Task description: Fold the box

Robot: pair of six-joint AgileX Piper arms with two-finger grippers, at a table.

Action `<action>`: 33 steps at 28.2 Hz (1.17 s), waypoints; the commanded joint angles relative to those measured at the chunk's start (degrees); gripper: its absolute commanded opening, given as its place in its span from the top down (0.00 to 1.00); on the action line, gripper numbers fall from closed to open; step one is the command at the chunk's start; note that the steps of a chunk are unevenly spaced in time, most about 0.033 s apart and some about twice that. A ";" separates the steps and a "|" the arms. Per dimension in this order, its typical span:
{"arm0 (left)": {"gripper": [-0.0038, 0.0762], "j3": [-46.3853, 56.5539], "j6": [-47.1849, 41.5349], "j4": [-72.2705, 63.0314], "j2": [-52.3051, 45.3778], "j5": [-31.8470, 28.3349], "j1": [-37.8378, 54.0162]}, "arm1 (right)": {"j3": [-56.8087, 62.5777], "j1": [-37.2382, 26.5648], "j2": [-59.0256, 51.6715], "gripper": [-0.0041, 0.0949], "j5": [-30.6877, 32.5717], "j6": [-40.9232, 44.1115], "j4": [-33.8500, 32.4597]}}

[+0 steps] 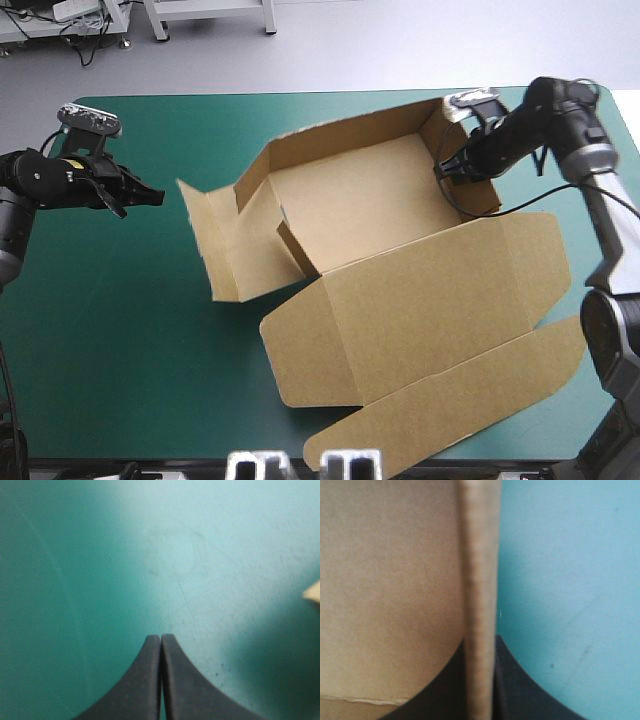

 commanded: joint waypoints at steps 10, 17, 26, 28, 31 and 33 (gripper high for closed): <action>0.96 -1.68 10.81 -19.76 -2.12 -4.42 6.25 | -1.99 -11.30 -15.07 0.98 1.29 -5.52 17.36; 0.96 -1.68 22.64 -40.63 -2.07 3.22 6.25 | -1.99 -11.30 -14.82 0.98 1.29 -8.60 26.20; 0.96 -1.68 30.25 -55.68 -2.07 13.30 2.36 | -1.99 -11.18 -13.01 0.98 -0.11 -9.73 27.12; 0.96 -1.68 30.25 -55.58 -2.07 14.23 0.51 | -1.99 -11.18 -12.45 0.98 -0.60 -8.97 27.55; 0.96 -1.68 30.25 -56.55 -2.07 14.34 -2.85 | -1.99 -11.09 -11.50 0.98 -0.99 -7.63 27.81; 0.96 -1.78 30.41 -59.53 -2.07 15.87 -3.99 | -1.99 -9.71 -11.13 0.98 -1.79 -6.43 24.49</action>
